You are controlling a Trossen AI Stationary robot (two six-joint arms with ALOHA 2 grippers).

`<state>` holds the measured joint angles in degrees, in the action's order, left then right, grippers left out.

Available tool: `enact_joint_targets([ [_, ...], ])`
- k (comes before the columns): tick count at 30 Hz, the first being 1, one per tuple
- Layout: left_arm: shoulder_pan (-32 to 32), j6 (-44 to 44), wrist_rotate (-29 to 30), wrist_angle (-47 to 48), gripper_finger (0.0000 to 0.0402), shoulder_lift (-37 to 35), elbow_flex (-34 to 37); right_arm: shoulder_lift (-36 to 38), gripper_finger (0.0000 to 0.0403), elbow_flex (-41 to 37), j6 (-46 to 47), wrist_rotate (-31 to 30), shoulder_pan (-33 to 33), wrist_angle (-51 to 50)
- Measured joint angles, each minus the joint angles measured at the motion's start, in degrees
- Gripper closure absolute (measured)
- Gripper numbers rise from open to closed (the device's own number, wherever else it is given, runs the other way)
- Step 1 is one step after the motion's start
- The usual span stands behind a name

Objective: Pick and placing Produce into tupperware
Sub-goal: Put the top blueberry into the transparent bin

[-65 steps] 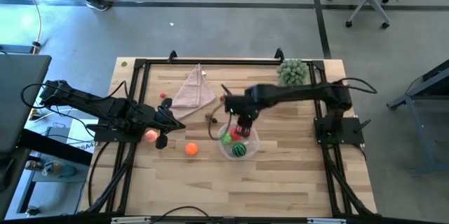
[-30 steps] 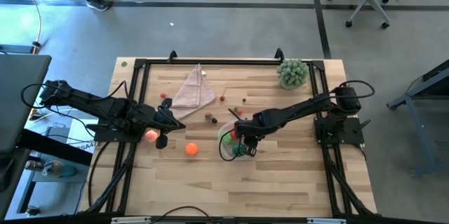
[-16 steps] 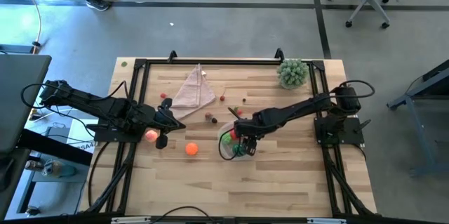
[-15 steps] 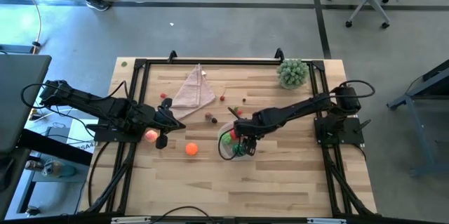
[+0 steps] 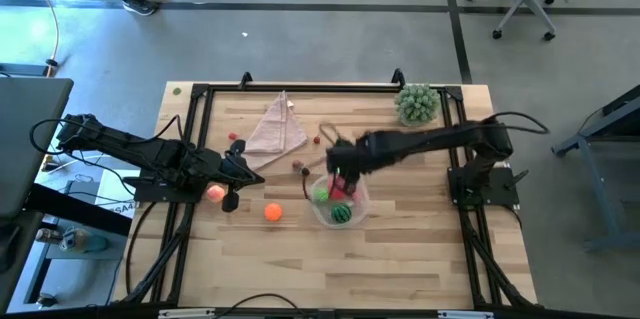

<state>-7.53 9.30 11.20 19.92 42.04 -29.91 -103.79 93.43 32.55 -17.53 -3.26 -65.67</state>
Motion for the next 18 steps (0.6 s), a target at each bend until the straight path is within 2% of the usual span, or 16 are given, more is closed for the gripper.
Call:
enact_joint_targets([
  [4,0.0,0.0,0.0,0.0,0.0401,-0.02,0.0,0.02,0.0226,3.76,-1.89,-2.42,5.24,-1.89],
  [8,0.0,0.0,-0.02,0.0,0.0401,-0.01,-0.01,0.02,0.0226,2.17,-5.12,0.49,10.88,0.51],
  [12,0.01,0.0,-0.01,0.0,0.0401,-0.02,-0.02,0.02,0.0226,-5.1,-7.88,5.81,15.74,8.77],
  [18,0.0,0.0,0.0,0.0,0.0401,-0.02,-0.02,-0.03,0.0226,-19.34,-8.23,5.95,17.56,24.6],
])
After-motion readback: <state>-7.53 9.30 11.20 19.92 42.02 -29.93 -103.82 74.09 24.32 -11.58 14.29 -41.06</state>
